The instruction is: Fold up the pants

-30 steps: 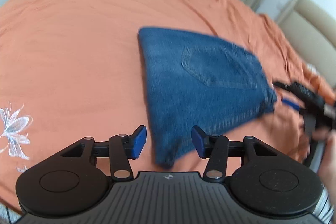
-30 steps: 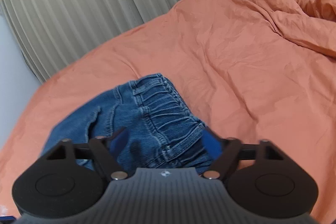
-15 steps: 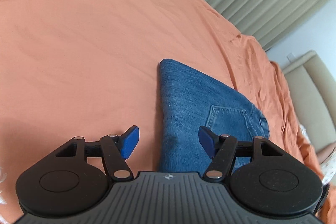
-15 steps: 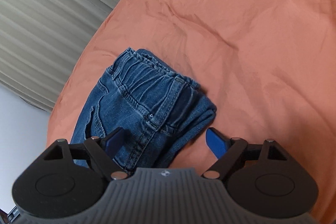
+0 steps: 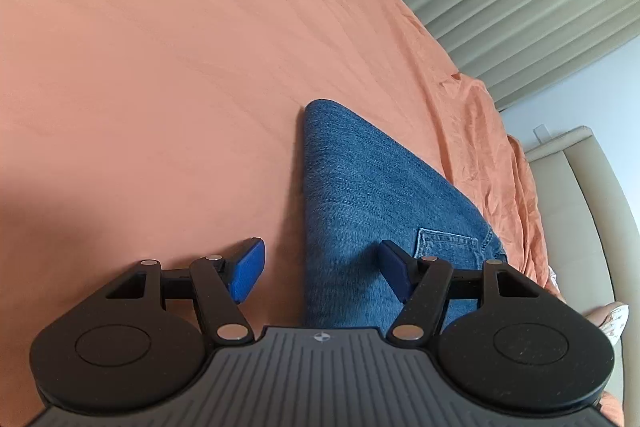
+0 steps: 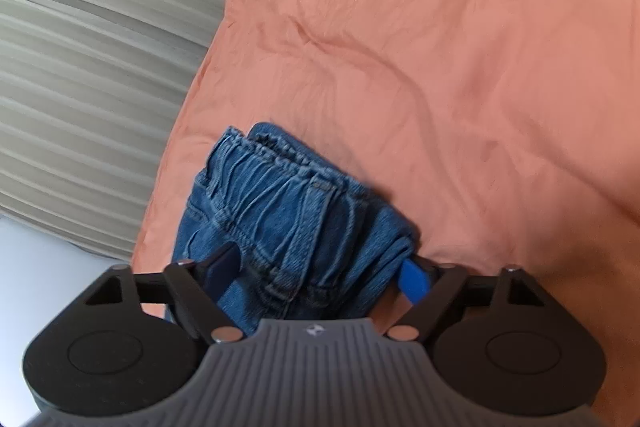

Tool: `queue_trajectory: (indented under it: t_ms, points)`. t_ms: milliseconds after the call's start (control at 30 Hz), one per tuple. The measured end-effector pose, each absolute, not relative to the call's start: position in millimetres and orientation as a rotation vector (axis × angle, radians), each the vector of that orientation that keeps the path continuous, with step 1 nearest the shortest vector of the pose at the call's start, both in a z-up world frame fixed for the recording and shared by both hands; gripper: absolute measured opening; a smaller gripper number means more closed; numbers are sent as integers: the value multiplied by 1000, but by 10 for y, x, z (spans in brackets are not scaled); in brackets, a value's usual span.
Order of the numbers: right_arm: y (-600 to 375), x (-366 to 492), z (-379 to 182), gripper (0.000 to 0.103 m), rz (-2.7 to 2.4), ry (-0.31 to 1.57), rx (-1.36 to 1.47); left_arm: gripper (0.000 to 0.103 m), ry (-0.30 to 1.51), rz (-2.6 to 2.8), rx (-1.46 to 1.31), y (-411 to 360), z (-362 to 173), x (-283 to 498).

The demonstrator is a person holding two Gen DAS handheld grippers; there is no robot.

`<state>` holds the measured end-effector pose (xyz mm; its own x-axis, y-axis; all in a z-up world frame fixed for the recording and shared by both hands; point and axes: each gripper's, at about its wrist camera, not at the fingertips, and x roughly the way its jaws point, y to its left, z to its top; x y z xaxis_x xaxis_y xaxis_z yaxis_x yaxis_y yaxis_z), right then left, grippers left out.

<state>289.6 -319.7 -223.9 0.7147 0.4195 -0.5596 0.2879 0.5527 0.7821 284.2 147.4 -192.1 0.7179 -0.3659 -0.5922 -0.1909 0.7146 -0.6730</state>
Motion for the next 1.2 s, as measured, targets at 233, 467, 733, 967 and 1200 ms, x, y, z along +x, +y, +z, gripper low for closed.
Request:
queue_trajectory:
  t_ms: [233, 467, 733, 967, 1200]
  points:
    - [-3171, 2942, -2266, 69, 85, 787, 964, 76, 781, -160, -732, 1385, -1975, 2983]
    - [-3140, 2970, -2261, 57, 97, 780, 919, 57, 798, -185, -690, 1318, -1950, 3027]
    - [-3086, 2916, -2124, 38, 115, 739, 849, 22, 780, -177, -656, 1280, -1885, 3001]
    - [-2921, 2834, -1652, 29, 192, 671, 657, 7, 713, -176, -615, 1255, -1582, 2870]
    - [-2588, 2864, -976, 28, 336, 588, 585, 6, 622, -139, -563, 1588, -1038, 2655]
